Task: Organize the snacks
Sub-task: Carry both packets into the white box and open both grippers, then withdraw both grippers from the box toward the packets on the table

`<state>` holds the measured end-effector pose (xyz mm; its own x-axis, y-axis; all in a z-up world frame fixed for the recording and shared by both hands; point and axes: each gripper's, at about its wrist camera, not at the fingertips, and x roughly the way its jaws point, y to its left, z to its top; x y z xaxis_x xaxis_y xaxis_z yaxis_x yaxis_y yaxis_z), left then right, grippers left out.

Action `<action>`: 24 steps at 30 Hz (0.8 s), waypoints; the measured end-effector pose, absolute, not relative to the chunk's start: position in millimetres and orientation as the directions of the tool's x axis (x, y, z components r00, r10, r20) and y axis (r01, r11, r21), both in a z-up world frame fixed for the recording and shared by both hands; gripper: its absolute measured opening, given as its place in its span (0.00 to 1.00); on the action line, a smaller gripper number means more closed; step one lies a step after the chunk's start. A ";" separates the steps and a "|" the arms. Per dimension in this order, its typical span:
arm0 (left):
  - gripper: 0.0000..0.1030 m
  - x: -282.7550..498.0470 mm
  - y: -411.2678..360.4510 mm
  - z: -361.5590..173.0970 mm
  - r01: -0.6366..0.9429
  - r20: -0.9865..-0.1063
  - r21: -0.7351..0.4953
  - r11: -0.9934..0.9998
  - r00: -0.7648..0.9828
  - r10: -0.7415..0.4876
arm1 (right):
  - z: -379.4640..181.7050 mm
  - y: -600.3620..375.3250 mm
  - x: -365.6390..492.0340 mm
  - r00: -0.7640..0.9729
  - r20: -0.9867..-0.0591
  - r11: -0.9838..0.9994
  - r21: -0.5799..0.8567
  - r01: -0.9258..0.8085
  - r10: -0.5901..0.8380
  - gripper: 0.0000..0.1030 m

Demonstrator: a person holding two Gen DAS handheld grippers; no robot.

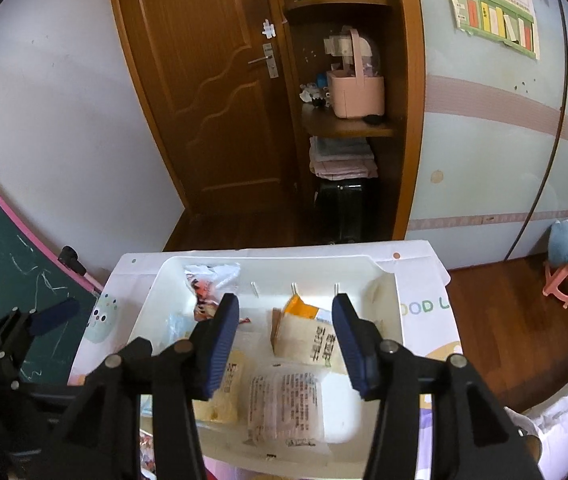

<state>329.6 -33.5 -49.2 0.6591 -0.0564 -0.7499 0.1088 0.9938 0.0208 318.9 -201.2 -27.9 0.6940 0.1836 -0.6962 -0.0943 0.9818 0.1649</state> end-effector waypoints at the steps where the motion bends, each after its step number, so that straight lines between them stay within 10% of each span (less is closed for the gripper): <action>1: 0.92 328.3 -31.6 -48.4 0.102 -0.752 0.012 0.995 0.657 -0.058 | -27.6 -200.8 316.6 0.694 -0.695 0.981 0.166 -0.098 0.187 0.48; 24: 0.92 223.8 -6.5 18.0 0.068 -0.690 0.057 0.996 0.724 -0.010 | 26.5 -198.4 218.0 0.734 -0.656 0.984 0.133 -0.116 0.176 0.48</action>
